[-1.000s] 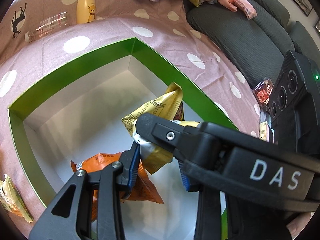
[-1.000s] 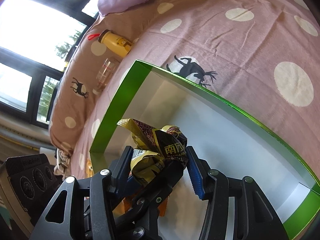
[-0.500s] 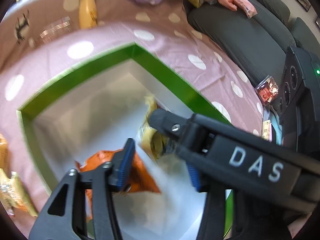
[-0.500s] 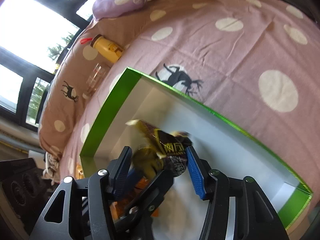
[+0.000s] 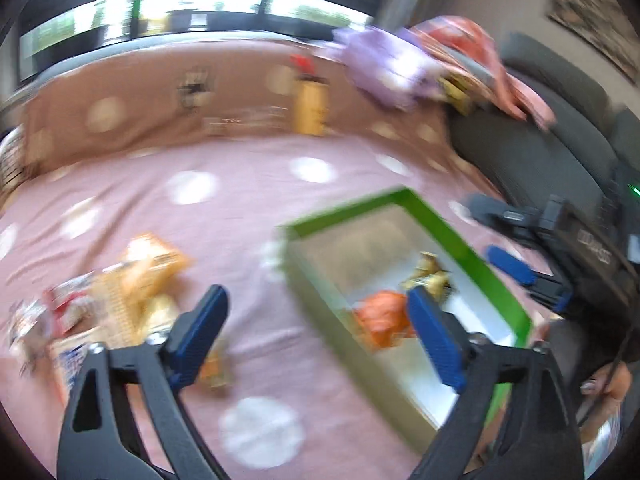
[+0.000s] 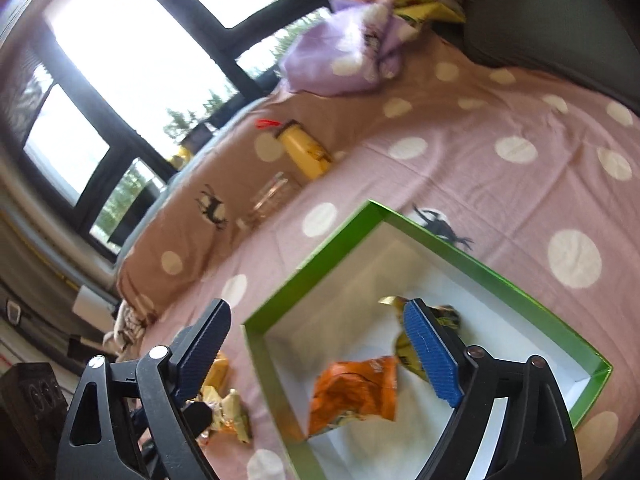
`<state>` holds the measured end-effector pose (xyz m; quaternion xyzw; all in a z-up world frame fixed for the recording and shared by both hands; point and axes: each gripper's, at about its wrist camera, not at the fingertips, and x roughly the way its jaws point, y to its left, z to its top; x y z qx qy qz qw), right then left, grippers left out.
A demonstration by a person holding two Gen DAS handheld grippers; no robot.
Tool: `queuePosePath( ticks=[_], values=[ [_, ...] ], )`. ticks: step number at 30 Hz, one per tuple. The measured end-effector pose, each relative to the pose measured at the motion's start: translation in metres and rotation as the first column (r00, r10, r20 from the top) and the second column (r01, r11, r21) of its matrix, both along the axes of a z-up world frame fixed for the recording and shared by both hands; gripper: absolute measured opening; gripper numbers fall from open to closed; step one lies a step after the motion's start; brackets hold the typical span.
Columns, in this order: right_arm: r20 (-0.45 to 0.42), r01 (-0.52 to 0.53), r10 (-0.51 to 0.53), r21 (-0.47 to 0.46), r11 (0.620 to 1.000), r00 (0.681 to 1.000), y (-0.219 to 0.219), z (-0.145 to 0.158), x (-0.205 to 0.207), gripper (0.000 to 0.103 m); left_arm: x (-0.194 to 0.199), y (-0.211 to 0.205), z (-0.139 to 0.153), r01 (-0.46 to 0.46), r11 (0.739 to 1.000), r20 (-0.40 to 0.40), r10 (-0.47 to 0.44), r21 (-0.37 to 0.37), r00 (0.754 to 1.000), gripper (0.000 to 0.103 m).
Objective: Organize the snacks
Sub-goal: 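Open the right gripper to drop the bag into the box, then move the right gripper to the white peanut packet and grasp it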
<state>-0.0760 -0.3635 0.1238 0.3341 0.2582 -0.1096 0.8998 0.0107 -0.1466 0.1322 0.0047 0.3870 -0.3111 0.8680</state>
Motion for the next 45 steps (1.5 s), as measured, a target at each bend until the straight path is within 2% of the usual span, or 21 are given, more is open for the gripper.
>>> queuePosePath(
  ticks=[3,6,9,11,12,14,17,20,24,30,36,40,43,45],
  values=[
    [0.012,-0.068,0.069,-0.057,0.996,0.998,0.027,0.008,0.012,0.092,0.007,0.042,-0.005,-0.137,0.991,0.021,0.137,0.000,0.990,0.101],
    [0.002,-0.136,0.137,-0.099,0.986,0.991,0.052,0.009,0.025,0.092,0.012,0.082,-0.012,-0.264,0.965,-0.001,0.264,-0.009,0.965,0.101],
    [-0.017,-0.187,0.186,-0.137,0.973,0.982,0.075,0.009,0.036,0.092,0.016,0.126,-0.024,-0.388,0.921,-0.048,0.386,-0.023,0.921,0.101],
    [-0.025,-0.224,0.223,-0.160,0.961,0.975,0.090,0.008,0.043,0.092,0.018,0.150,-0.035,-0.472,0.881,-0.077,0.470,-0.015,0.879,0.101],
    [-0.030,-0.237,0.235,-0.165,0.957,0.971,0.096,0.007,0.044,0.092,0.019,0.160,-0.041,-0.500,0.866,-0.088,0.497,-0.009,0.863,0.101],
    [-0.049,-0.264,0.259,-0.175,0.949,0.965,0.107,0.005,0.050,0.092,0.024,0.174,-0.052,-0.524,0.852,-0.122,0.520,-0.001,0.846,0.101],
    [-0.076,-0.287,0.278,-0.180,0.941,0.958,0.121,0.000,0.057,0.092,0.033,0.196,-0.061,-0.591,0.806,-0.156,0.588,0.025,0.794,0.101],
    [-0.102,-0.319,0.304,-0.189,0.929,0.947,0.134,-0.004,0.061,0.092,0.031,0.207,-0.062,-0.613,0.789,-0.153,0.609,0.025,0.778,0.101],
    [-0.127,-0.332,0.312,-0.199,0.922,0.941,0.148,-0.009,0.065,0.092,0.029,0.210,-0.062,-0.602,0.798,-0.155,0.598,0.023,0.786,0.101],
    [-0.181,-0.366,0.330,-0.223,0.904,0.926,0.168,-0.017,0.073,0.092,0.030,0.216,-0.061,-0.629,0.775,-0.113,0.632,0.068,0.767,0.101],
    [-0.197,-0.388,0.347,-0.240,0.890,0.917,0.181,-0.014,0.074,0.092,0.031,0.236,-0.063,-0.666,0.745,-0.169,0.662,0.035,0.730,0.101],
    [-0.212,-0.415,0.370,-0.237,0.878,0.904,0.192,-0.011,0.079,0.092,0.031,0.248,-0.060,-0.688,0.725,-0.170,0.682,0.031,0.711,0.101],
    [-0.226,-0.449,0.399,-0.250,0.858,0.888,0.207,-0.003,0.086,0.092,0.032,0.259,-0.061,-0.707,0.707,-0.176,0.699,0.028,0.693,0.101],
    [-0.242,-0.486,0.430,-0.272,0.830,0.870,0.223,0.003,0.092,0.092,0.032,0.269,-0.061,-0.726,0.687,-0.186,0.717,0.022,0.672,0.101]
  ],
)
